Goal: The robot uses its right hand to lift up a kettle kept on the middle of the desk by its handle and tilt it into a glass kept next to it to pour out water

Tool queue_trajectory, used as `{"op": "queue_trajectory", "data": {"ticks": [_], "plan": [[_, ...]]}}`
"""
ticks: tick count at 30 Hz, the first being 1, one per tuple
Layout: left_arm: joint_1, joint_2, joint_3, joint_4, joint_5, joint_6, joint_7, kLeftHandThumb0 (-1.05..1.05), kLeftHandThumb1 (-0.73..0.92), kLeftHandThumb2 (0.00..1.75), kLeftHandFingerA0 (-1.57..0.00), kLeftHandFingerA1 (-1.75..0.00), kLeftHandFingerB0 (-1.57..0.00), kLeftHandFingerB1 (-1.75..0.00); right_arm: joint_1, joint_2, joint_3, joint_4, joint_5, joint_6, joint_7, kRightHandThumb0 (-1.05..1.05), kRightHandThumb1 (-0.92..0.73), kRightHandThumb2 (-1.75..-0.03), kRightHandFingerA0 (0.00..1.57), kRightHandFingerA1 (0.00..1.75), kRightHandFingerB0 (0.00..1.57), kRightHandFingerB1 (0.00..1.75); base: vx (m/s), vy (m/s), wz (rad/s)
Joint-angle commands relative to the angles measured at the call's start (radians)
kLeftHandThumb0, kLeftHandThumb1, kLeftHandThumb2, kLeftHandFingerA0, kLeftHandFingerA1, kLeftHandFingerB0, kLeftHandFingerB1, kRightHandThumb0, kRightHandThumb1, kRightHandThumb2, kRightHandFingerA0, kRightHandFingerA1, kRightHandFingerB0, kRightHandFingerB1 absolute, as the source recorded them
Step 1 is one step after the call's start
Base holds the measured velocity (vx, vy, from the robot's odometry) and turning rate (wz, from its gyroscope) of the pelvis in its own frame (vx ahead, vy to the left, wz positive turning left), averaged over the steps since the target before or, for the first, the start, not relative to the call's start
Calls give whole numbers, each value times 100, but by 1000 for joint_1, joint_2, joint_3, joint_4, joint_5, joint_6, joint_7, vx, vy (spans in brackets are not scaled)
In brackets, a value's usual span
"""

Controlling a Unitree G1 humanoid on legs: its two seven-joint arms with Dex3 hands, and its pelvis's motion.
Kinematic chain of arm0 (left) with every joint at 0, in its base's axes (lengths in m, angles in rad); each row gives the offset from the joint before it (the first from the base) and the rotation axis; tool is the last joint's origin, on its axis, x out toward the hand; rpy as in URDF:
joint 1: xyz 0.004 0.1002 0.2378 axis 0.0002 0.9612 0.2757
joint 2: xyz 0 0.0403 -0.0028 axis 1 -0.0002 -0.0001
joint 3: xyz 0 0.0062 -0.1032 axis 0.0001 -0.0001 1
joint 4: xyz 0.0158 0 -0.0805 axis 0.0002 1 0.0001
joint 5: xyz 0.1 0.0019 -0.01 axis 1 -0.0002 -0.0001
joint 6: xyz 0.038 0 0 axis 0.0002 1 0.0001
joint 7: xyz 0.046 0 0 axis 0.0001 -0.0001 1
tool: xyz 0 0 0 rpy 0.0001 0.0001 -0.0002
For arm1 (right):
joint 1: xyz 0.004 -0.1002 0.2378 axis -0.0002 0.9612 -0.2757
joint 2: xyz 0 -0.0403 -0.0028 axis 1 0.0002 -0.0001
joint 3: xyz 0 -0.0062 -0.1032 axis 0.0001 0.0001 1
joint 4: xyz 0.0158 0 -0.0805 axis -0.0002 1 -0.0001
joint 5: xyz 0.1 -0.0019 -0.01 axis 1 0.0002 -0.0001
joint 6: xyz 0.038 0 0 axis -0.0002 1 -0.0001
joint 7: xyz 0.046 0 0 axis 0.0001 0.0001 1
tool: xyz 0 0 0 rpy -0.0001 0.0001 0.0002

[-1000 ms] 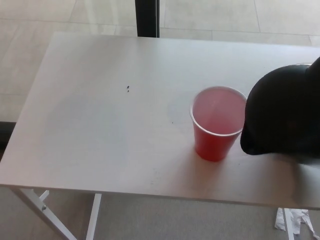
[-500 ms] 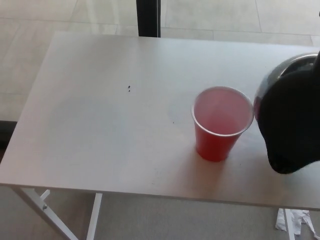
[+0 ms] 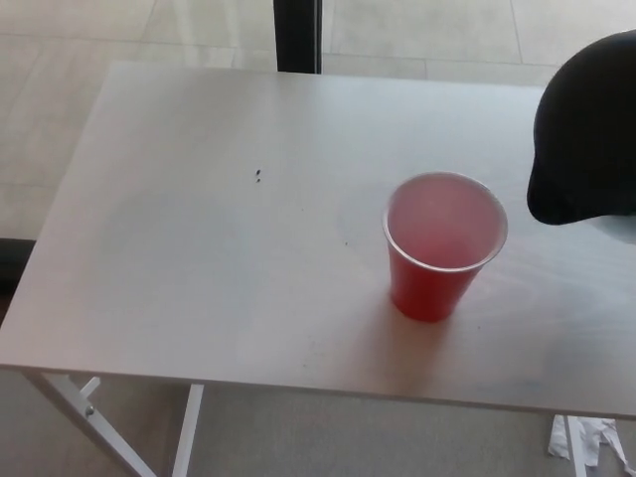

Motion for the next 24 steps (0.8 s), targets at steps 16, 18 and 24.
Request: {"op": "queue_trajectory", "data": {"ticks": [16, 18, 24], "plan": [[7, 17, 4, 6, -3, 8, -3, -105, 71, 83, -58, -78, -36, -130, -21, 6, 54, -225, -33, 191, 15, -21, -48, -121, 81, 175, 72, 154, 0, 0, 0], [5, 16, 3, 4, -2, 7, 3, -105, 71, 83, -58, -77, -38, -126, -34, 6, 64, -234, -42, 237, 19, -20, -50, -118, 80, 174, 72, 149, 0, 0, 0], [0, 15, 2, 5, 0, -3, 1, -105, 71, 82, -61, -79, -40, -128, -31, 4, 71, -226, -49, 248, 4, -17, -43, -131, 88, 172, 77, 149, 0, 0, 0]]}}
